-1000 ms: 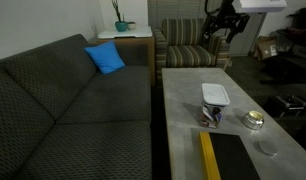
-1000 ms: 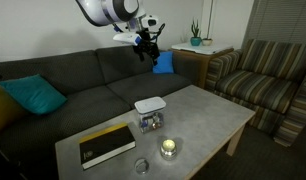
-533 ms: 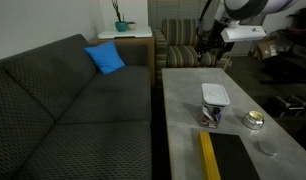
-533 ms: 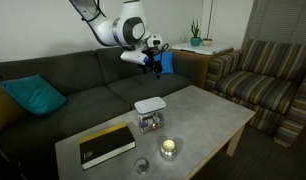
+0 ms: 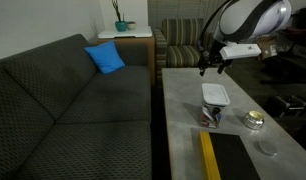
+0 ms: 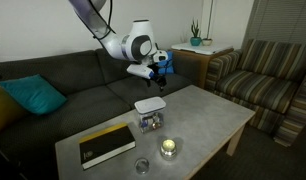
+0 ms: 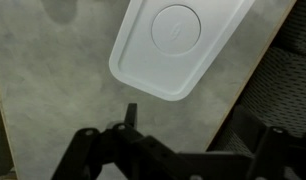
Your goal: Remove the white lid from the clear container
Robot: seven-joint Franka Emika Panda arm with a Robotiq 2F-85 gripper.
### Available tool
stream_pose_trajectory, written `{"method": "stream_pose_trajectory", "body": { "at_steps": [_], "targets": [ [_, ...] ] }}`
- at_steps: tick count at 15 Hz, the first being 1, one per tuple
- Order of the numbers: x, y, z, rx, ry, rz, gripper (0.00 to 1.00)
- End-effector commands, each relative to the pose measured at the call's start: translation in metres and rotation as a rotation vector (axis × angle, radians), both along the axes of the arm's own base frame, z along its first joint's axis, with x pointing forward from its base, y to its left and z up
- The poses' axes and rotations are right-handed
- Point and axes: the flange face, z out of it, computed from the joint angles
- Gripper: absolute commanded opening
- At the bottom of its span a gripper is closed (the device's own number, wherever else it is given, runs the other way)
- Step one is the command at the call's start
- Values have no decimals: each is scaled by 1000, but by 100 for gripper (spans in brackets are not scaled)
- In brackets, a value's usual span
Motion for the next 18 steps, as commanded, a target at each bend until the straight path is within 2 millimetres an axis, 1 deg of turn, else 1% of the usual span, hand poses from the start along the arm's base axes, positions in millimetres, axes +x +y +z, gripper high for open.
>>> {"method": "stream_pose_trajectory", "body": {
  "at_steps": [1, 6, 10, 11, 12, 18],
  "targets": [
    [5, -4, -8, -34, 55, -15, 66],
    [5, -2, 7, -36, 120, -28, 32],
    [4, -3, 4, -34, 157, -38, 4],
    [3, -3, 3, -35, 167, -39, 1],
    [2, -4, 2, -33, 178, -40, 0],
    [-8, -6, -11, -26, 270, -32, 0]
  ]
}}
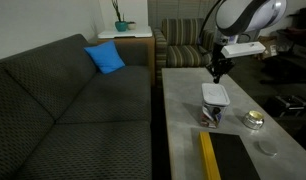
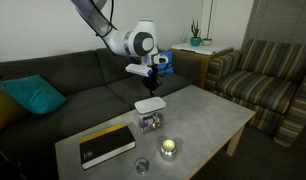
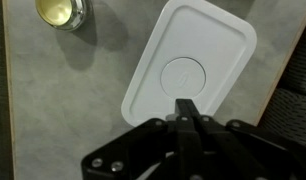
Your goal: Remove the white lid from the clear container
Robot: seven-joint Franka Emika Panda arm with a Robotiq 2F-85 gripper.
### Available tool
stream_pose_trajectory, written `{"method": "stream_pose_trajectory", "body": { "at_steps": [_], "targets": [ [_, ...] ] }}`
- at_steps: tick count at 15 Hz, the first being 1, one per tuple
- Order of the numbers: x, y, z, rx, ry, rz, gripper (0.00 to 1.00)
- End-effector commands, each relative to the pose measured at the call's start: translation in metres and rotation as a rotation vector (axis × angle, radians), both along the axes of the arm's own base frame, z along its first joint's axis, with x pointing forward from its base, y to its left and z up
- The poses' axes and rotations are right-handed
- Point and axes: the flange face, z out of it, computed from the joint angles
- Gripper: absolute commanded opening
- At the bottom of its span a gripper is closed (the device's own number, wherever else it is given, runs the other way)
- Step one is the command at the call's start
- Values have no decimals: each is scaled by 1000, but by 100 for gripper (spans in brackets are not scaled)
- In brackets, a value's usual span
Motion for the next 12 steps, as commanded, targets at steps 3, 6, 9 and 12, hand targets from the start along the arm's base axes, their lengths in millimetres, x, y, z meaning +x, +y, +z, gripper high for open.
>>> {"method": "stream_pose_trajectory", "body": {
  "at_steps": [3, 6, 9, 12],
  "targets": [
    [-7, -4, -4, 31, 103, 7, 0],
    [-5, 0, -4, 2, 69, 8, 1],
    [-3, -1, -1, 4, 64, 10, 1],
    [-1, 3, -7, 1, 35, 2, 0]
  ]
}}
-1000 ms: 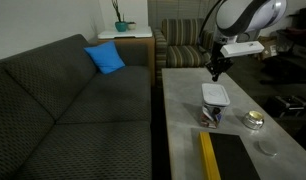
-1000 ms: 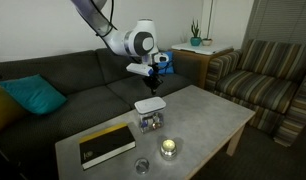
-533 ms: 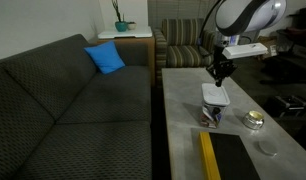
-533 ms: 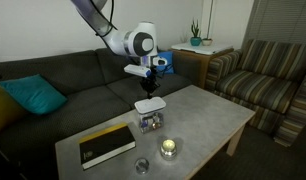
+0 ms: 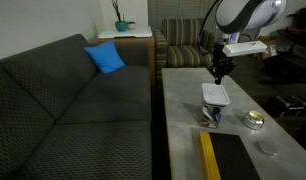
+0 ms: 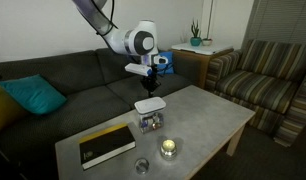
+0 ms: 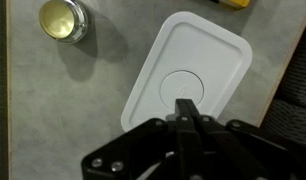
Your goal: Remove the white lid from the clear container
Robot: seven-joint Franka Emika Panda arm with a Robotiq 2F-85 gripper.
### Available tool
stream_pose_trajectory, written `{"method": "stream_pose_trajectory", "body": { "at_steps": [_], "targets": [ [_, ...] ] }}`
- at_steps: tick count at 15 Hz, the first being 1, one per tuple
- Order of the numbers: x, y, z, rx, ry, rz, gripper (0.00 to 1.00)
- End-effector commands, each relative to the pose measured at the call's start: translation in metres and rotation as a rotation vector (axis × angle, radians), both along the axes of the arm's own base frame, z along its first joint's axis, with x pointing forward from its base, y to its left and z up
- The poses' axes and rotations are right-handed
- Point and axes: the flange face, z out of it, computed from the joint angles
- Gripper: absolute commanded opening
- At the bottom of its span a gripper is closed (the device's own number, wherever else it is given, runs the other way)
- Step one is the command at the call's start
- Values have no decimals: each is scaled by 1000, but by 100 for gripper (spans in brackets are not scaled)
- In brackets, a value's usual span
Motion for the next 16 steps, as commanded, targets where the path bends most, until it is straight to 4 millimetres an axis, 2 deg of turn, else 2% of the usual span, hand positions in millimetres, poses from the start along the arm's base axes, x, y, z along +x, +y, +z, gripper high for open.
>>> {"method": "stream_pose_trajectory", "body": {
  "at_steps": [1, 8, 16],
  "targets": [
    [2, 6, -12, 0, -11, -4, 0],
    [-8, 2, -55, -10, 40, -36, 0],
    [-5, 3, -70, 11, 32, -35, 0]
  ]
}}
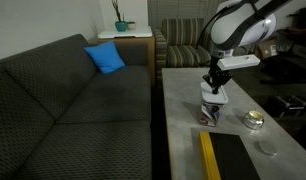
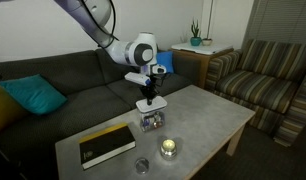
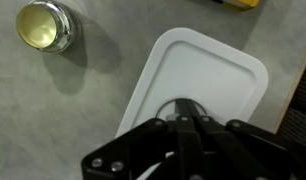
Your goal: Remove the white lid from the clear container
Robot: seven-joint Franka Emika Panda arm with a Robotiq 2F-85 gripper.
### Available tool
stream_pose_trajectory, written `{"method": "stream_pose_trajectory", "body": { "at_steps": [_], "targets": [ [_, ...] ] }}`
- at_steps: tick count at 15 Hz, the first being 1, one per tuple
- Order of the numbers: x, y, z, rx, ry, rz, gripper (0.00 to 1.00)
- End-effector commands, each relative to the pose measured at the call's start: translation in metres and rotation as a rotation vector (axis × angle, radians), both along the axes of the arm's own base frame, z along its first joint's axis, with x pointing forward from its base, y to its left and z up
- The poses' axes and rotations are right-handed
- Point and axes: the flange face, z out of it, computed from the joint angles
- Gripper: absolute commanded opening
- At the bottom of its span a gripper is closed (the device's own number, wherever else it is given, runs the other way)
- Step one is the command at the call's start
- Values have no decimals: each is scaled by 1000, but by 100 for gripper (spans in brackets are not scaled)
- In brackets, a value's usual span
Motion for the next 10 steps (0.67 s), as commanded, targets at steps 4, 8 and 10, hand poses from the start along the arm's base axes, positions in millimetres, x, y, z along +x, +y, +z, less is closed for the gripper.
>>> {"method": "stream_pose_trajectory", "body": {
  "at_steps": [4, 8, 10],
  "targets": [
    [-6, -4, -32, 24, 50, -5, 0],
    [-8, -5, -39, 24, 95, -11, 0],
    [-5, -4, -36, 13, 94, -15, 0]
  ]
}}
